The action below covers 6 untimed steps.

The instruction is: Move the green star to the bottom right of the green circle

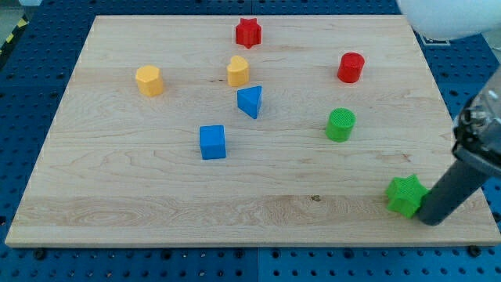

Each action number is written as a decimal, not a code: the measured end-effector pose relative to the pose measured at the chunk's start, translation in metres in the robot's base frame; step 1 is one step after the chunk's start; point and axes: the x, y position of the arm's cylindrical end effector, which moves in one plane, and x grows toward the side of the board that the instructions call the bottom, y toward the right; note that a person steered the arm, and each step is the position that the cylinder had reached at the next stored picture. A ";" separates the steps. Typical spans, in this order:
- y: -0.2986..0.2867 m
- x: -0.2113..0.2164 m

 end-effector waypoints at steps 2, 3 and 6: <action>-0.002 -0.037; -0.002 -0.056; -0.039 -0.054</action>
